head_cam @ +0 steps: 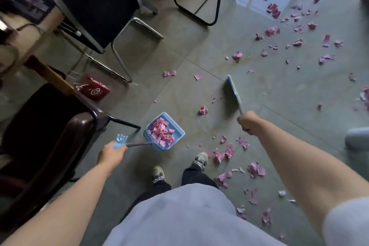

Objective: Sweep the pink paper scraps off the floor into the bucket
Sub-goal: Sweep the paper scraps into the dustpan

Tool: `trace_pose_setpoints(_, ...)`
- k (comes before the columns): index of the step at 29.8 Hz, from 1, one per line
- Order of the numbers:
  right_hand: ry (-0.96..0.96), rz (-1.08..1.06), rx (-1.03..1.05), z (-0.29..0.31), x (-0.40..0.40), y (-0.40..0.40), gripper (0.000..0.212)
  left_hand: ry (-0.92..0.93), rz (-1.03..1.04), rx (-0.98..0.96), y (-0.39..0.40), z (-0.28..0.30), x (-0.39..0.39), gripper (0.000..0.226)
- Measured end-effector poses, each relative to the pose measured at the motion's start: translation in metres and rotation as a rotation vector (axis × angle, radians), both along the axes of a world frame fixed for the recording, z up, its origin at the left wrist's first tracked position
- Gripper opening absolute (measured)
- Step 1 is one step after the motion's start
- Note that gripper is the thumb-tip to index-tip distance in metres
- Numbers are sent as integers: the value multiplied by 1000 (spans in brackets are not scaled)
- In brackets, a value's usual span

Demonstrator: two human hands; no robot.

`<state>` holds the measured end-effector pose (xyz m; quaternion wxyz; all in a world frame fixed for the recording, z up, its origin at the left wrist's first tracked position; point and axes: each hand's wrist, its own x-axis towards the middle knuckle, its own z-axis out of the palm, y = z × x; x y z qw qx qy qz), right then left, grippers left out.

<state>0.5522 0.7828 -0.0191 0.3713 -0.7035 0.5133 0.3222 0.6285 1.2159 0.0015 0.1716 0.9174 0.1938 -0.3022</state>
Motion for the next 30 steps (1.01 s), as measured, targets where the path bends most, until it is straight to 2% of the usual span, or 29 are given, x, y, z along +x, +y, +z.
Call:
trace_pose_setpoints(4,76,248,-21,10,-10,35,13,35,-54,59,11,-3,-7,23)
trace_pose_setpoints(7,128,367,-27,13,-25,60,25,67,-91,68,19,-10,-7,23)
trace_pose_setpoints(12,192,435,-30,18,-51,102,34,112,-136,6,28,-26,-13,24)
trace_pose_setpoints(17,200,411,-8,17,-77,177,30,160,-200,-55,45,-40,-16,31)
trace_pose_setpoints(24,234,579,18,29,-103,267,21,194,-184,-140,62,-53,-10,35)
trace_pose_setpoints(30,191,577,-29,44,-112,271,22,202,-185,-176,65,-58,-6,35)
